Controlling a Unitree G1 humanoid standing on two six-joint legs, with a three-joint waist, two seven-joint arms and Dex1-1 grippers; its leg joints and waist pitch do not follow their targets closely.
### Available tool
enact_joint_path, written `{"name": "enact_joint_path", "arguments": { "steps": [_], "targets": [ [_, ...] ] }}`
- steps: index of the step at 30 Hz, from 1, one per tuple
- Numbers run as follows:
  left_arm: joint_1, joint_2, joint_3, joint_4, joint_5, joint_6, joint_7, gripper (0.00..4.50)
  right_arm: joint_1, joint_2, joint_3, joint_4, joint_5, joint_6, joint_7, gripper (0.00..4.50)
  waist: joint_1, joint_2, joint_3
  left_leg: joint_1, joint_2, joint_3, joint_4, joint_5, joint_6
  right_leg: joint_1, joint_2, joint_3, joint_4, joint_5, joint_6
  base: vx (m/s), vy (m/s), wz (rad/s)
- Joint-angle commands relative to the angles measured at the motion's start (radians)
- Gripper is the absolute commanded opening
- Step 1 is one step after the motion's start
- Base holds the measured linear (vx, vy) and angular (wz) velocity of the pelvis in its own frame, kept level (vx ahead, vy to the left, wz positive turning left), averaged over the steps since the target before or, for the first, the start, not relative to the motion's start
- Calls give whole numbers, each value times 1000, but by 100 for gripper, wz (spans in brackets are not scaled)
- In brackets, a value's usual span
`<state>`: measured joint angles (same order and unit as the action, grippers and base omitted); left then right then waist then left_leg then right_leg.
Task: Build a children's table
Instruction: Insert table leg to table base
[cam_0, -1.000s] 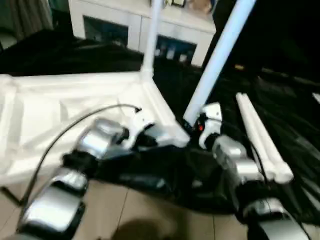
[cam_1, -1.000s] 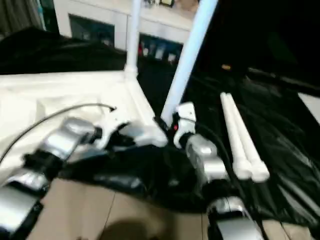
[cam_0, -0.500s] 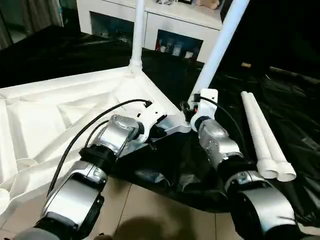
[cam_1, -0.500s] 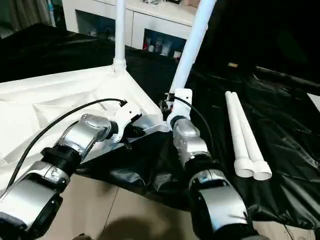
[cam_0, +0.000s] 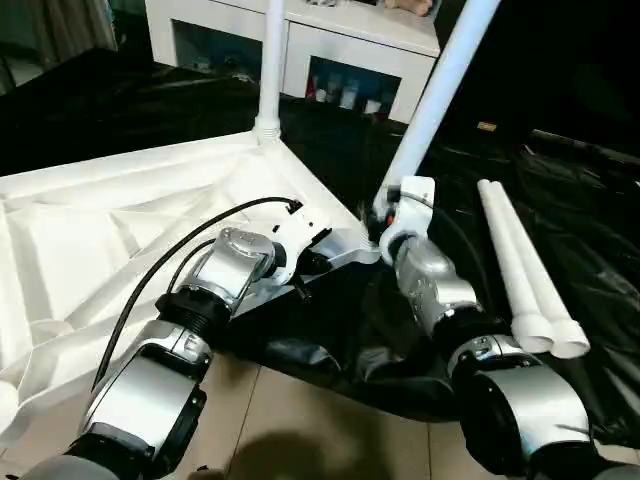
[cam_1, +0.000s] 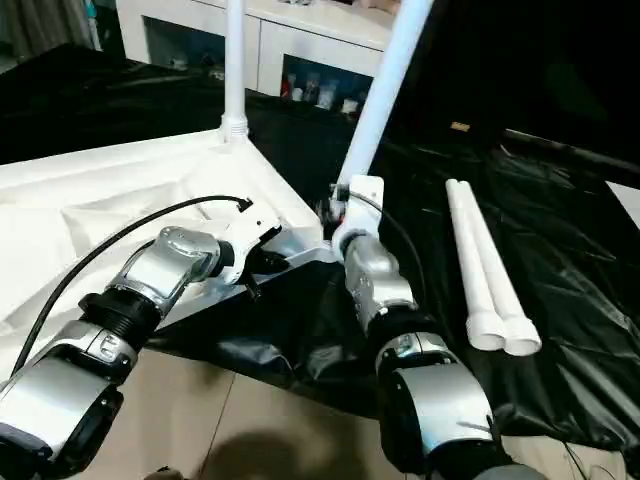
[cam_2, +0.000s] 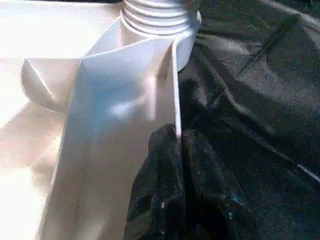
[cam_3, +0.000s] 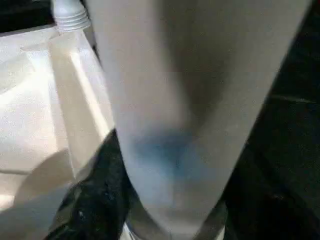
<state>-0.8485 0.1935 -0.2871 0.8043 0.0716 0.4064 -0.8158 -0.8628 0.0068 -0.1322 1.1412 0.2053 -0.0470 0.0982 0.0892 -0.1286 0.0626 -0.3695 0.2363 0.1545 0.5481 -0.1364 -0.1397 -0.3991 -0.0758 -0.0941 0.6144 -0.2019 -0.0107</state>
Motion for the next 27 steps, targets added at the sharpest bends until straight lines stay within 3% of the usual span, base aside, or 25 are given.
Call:
{"name": "enact_joint_path", "arguments": {
  "steps": [1,4,5,6,9,13,15,16,17,19,23,27],
  "targets": [
    [-32,-1,7,-21,-12,-30,-31,0,26,-10,-6,46,10,43,24,281,-1,29,-55,11,1,12,-65,-376,-16,30,-63,52,-95,-356,-108,0,0,0],
    [-32,7,4,-26,-13,-36,-44,0,21,-21,-14,27,21,43,73,314,1,30,-61,9,3,15,-62,-324,-15,35,-63,54,-86,-275,-128,0,0,0],
    [-30,10,3,-29,-14,-42,-54,0,25,-30,-16,10,28,47,111,314,3,36,-63,8,3,16,-62,-312,-15,37,-62,54,-82,-249,-134,0,0,0],
    [-27,17,1,-39,-17,-50,-73,0,37,-48,-13,-27,35,53,195,325,4,32,-66,7,3,19,-58,-275,-9,41,-60,55,-75,-182,-150,0,0,0],
    [-18,26,-6,-57,-19,-68,-106,0,65,-77,8,-83,33,71,301,358,8,37,-69,3,2,23,-52,-178,18,53,-56,54,-58,-27,-187,0,0,0],
    [5,57,-27,-93,-25,-100,-196,0,204,-182,119,-302,7,102,528,377,16,37,-76,5,-1,28,-42,-70,62,64,-54,53,-42,146,-232,0,0,0],
    [43,98,-57,-144,-42,-180,-326,0,322,-272,177,-483,29,151,671,377,27,35,-73,10,-1,27,-38,-43,84,71,-50,51,-45,193,-230,0,0,0],
    [54,110,-65,-159,-48,-207,-360,0,343,-289,182,-510,32,151,699,377,32,33,-74,11,0,30,-36,-43,97,69,-52,53,-42,213,-239,0,0,0],
    [54,110,-65,-159,-48,-207,-360,0,343,-289,182,-510,32,151,699,377,32,33,-74,9,1,30,-36,-57,98,68,-54,53,-43,201,-242,0,0,0],
    [76,127,-68,-193,-68,-225,-416,0,386,-315,186,-562,34,144,747,377,28,39,-71,10,3,30,-42,-141,68,62,-58,52,-51,66,-238,0,0,0],
    [119,166,-80,-279,-106,-256,-519,0,472,-345,203,-682,54,134,824,377,38,39,-65,19,9,33,-45,-206,53,53,-61,55,-60,-25,-230,0,0,0],
    [137,187,-84,-310,-109,-256,-542,0,518,-354,225,-757,77,148,867,377,44,38,-60,17,8,31,-49,-262,32,47,-64,56,-73,-158,-191,0,0,0]
  ]
}}
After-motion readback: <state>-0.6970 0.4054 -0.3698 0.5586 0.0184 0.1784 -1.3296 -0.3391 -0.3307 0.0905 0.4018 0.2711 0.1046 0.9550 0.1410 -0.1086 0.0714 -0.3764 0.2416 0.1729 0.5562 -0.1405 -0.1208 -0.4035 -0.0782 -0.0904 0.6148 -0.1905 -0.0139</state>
